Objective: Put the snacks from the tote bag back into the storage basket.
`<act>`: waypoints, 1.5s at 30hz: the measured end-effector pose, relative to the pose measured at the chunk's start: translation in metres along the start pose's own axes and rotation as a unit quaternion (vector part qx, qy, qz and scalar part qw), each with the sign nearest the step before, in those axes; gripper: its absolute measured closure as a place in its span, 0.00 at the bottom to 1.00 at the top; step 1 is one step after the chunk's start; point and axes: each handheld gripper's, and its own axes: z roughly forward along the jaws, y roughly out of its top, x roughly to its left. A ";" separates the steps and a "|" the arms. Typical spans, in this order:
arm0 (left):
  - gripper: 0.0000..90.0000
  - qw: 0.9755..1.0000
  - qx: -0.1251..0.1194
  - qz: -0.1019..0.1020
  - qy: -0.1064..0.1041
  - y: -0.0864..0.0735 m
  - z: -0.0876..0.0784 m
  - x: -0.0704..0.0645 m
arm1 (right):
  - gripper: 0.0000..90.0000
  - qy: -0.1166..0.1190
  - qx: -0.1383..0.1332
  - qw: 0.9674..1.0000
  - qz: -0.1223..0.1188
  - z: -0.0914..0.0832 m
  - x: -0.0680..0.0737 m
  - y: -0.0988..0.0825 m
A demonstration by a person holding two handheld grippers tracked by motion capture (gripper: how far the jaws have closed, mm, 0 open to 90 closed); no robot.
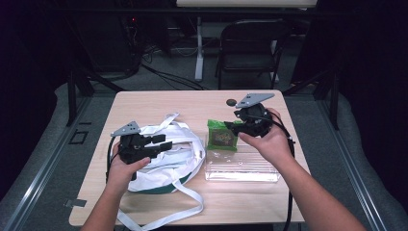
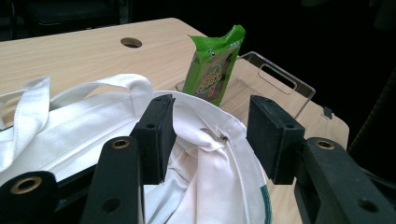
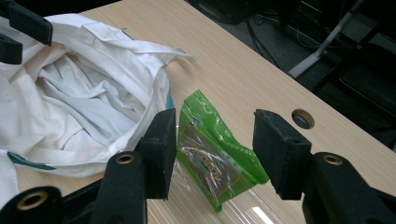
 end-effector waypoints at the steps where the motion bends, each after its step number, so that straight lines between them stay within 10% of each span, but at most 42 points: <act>1: 0.57 1.000 0.000 -0.002 0.000 0.000 0.000 0.000 | 0.55 -0.001 0.000 1.000 0.004 0.000 -0.001 -0.003; 45: 0.56 1.000 0.000 -0.007 0.003 -0.003 0.001 0.003 | 0.55 -0.023 -0.088 0.994 0.057 -0.019 0.035 -0.145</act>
